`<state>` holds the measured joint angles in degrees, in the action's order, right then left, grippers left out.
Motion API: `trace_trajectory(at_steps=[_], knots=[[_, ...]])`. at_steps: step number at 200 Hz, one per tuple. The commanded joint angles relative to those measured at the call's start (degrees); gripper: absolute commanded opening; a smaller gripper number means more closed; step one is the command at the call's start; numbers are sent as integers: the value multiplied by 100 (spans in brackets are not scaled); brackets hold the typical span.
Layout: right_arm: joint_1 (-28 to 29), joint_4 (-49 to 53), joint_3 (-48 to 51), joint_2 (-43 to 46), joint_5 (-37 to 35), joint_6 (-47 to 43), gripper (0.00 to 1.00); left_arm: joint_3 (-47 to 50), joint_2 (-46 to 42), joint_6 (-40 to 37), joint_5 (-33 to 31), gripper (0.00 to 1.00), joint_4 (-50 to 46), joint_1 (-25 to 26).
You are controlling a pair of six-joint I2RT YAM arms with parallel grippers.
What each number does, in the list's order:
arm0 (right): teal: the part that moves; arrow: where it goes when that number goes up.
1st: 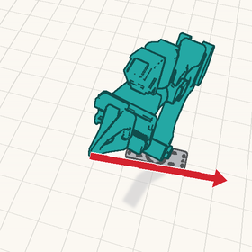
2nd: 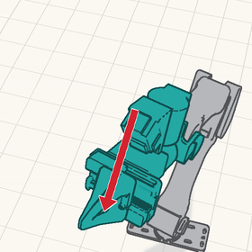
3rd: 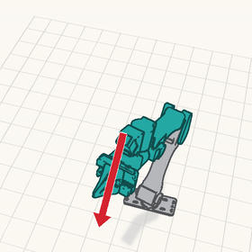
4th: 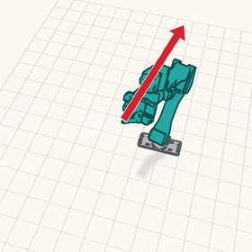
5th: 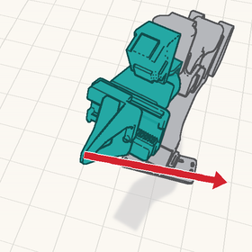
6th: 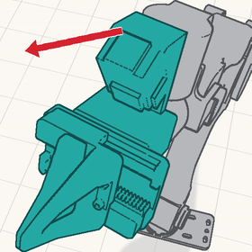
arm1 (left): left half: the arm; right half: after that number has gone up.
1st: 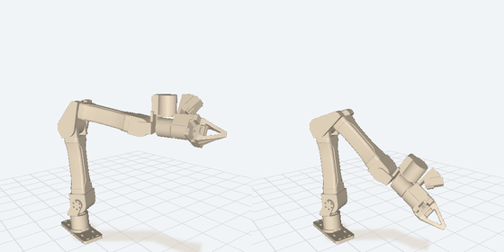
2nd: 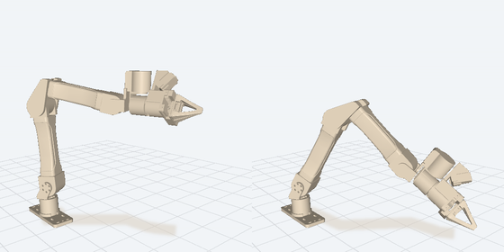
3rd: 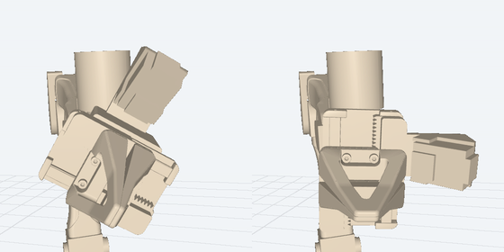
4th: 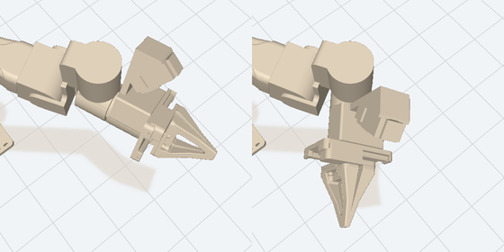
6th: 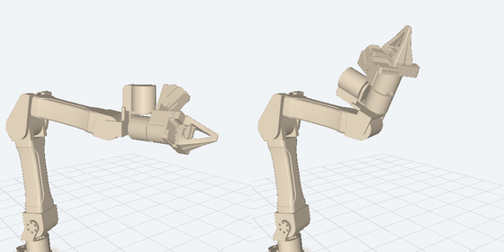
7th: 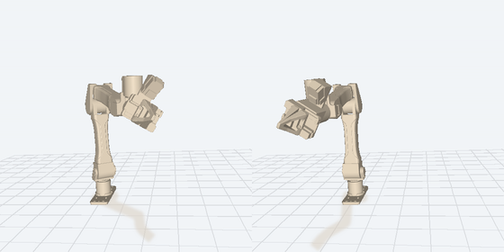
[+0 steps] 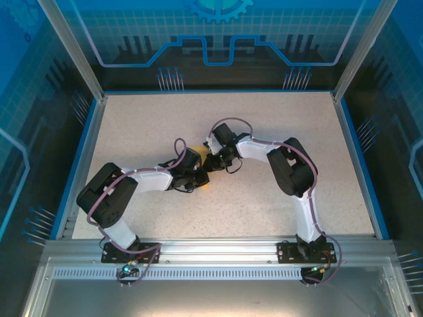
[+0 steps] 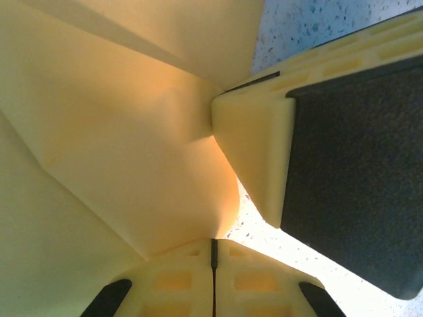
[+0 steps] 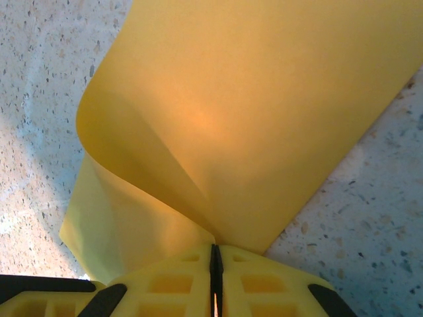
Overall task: Fold a paper plane with a square sheet of paper (pick it up from the middle)
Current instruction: Fold the triangle a second time at the center of the table.
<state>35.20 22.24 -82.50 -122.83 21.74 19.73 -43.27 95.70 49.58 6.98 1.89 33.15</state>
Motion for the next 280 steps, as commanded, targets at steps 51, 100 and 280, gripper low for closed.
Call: trace_trajectory(at_steps=[51, 100, 280], knots=[[-63, 172, 32, -286, -91, 68, 11, 40, 202, 33, 141, 8, 5, -19], [-66, 208, -37, -238, -73, 75, 11, 52, 247, 44, 186, 8, 42, -11], [19, 127, 429, 1026, -425, 804, 12, 195, 319, 33, 185, 4, -168, -19]])
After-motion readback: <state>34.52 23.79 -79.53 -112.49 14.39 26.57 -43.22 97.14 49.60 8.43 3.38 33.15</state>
